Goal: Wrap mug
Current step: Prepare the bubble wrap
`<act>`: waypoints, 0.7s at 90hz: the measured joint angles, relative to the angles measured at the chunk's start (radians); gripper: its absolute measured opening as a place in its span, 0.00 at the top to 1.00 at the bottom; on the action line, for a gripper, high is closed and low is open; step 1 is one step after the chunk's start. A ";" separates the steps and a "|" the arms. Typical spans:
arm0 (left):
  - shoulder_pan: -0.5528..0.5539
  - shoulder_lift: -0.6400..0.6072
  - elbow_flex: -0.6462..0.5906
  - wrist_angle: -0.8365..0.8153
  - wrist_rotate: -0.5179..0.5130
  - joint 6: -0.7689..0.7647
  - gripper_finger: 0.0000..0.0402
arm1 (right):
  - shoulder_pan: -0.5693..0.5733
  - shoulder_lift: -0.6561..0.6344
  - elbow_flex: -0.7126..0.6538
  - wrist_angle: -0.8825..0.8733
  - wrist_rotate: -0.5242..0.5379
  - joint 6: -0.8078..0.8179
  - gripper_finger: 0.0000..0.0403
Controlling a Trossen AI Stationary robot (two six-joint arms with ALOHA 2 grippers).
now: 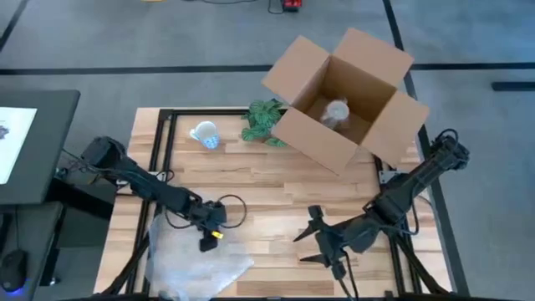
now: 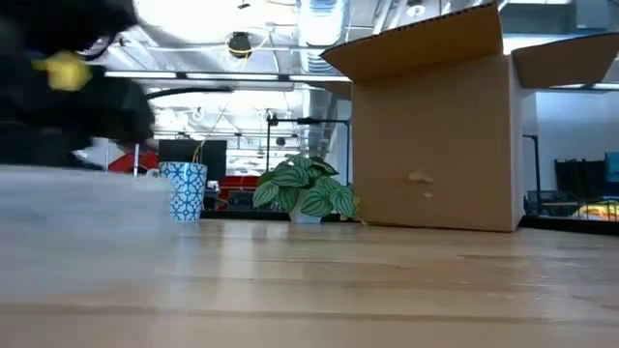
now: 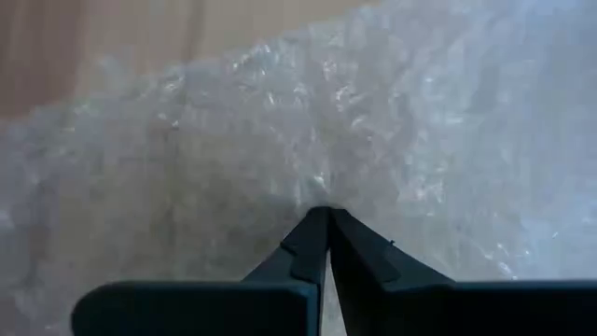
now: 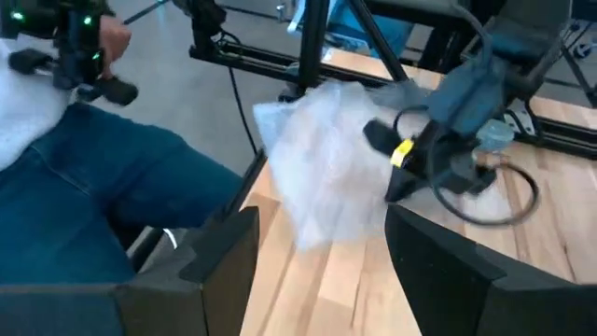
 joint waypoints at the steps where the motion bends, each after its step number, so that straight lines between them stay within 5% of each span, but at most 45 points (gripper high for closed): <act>1: 0.008 0.008 0.005 0.030 -0.007 0.017 1.00 | -0.001 0.000 0.000 0.000 0.000 -0.001 0.45; 17: 0.115 0.049 0.172 0.178 -0.050 0.291 1.00 | -0.019 0.000 0.000 -0.008 0.000 -0.002 0.45; 35: 0.115 -0.036 0.399 -0.242 -0.081 0.422 1.00 | -0.057 0.007 -0.029 -0.006 -0.001 0.078 0.45; 49: 0.007 -0.135 0.468 -0.582 -0.183 0.309 1.00 | -0.128 0.109 -0.053 0.038 -0.008 0.129 0.45; 63: -0.168 -0.223 0.469 -0.864 -0.268 -0.002 1.00 | -0.221 0.275 -0.028 0.166 -0.128 0.071 0.45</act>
